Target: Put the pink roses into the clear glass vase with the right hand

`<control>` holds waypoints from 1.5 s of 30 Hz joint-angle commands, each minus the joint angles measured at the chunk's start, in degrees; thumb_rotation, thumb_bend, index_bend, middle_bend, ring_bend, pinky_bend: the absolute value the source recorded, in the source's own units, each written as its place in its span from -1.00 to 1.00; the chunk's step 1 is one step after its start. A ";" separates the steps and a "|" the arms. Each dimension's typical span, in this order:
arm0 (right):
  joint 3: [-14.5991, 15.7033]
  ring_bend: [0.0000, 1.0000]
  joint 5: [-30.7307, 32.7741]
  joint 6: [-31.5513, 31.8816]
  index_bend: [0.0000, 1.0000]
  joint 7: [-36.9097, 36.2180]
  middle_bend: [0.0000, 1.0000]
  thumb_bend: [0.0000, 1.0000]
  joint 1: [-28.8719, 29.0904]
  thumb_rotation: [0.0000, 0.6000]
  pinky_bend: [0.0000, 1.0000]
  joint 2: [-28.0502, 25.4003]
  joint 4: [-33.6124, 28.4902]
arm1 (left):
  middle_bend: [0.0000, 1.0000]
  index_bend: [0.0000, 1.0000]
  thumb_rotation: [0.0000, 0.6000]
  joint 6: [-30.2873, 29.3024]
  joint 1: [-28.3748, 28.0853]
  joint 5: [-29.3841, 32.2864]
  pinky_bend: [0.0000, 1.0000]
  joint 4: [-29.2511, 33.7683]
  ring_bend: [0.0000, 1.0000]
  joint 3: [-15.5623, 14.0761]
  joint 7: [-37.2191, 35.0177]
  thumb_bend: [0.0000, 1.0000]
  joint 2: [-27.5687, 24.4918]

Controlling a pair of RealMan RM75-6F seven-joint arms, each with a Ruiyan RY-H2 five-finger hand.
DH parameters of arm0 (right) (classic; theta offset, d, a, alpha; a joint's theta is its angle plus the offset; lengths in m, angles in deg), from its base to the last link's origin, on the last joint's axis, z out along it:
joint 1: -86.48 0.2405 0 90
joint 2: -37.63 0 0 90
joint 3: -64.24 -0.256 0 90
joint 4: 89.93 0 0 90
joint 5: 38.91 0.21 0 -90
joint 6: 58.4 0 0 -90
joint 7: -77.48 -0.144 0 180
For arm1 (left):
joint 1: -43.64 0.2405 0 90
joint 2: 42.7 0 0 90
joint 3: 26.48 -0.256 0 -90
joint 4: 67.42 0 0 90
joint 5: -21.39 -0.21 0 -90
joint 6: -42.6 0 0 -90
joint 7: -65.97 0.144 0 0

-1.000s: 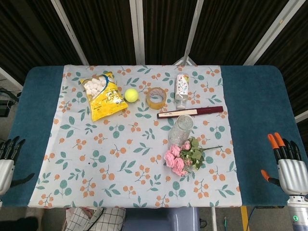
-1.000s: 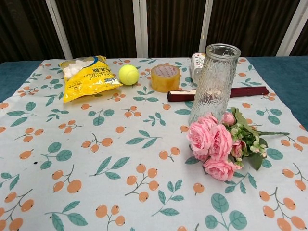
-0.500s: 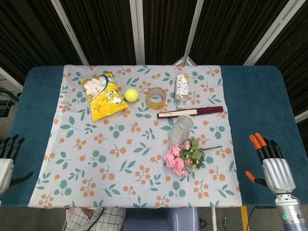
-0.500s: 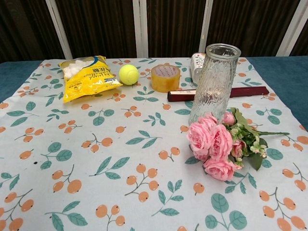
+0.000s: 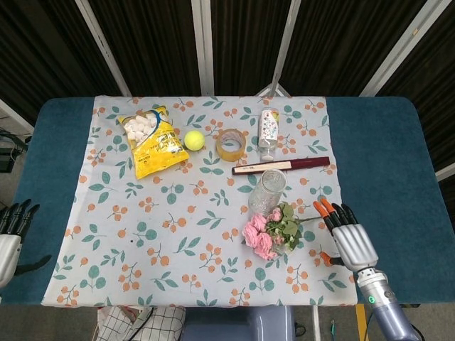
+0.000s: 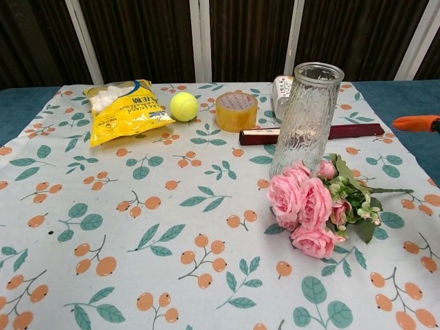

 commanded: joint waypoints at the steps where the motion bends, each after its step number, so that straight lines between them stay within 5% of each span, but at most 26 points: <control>1: -1.45 -0.99 2.51 -2.43 -1.00 1.64 -0.97 -0.56 2.35 1.00 -1.00 2.86 0.73 | -1.00 -1.00 1.00 0.45 -0.15 0.01 -1.00 0.10 -1.00 -0.16 -0.33 -1.00 -0.22; 7: -2.21 -0.85 5.91 -6.04 -0.98 3.00 -0.83 -0.56 5.17 1.00 -1.00 6.95 3.85 | -1.00 -1.00 1.00 1.73 -0.56 0.82 -1.00 0.54 -1.00 -0.11 -1.35 -1.00 -0.73; 19: -3.09 -0.47 7.17 -8.92 -0.60 -0.48 -0.47 -0.56 8.84 1.00 -0.89 14.71 10.51 | -1.00 -1.00 1.00 3.42 -1.37 1.71 -1.00 0.94 -1.00 0.15 -3.24 -1.00 -1.32; 25: -2.86 -0.19 5.49 -8.60 -0.29 -3.61 -0.20 -0.53 10.03 1.00 -0.52 17.57 13.12 | -1.00 -1.00 1.00 3.78 -1.63 1.77 -1.00 0.99 -1.00 0.18 -4.12 -1.00 -1.45; 29: -2.36 0.03 4.17 -8.12 -0.01 -5.22 0.02 -0.27 10.48 1.00 -0.34 18.36 14.03 | -1.00 -1.00 1.00 3.99 -1.64 1.97 -1.00 1.12 -1.00 0.10 -4.52 -1.00 -1.64; 36: -2.06 0.11 3.16 -6.92 0.14 -7.47 0.11 -0.06 10.22 1.00 -0.21 15.86 11.02 | -1.00 -1.00 1.00 4.14 -1.52 2.44 -1.00 1.36 -1.00 0.05 -5.23 -1.00 -1.92; 45: -2.93 0.11 3.10 -3.73 0.14 -16.41 0.11 -0.05 7.41 1.00 -0.21 4.42 -0.23 | -1.00 -1.00 1.00 4.20 -1.31 2.96 -1.00 1.74 -1.00 -0.04 -5.68 -1.00 -2.14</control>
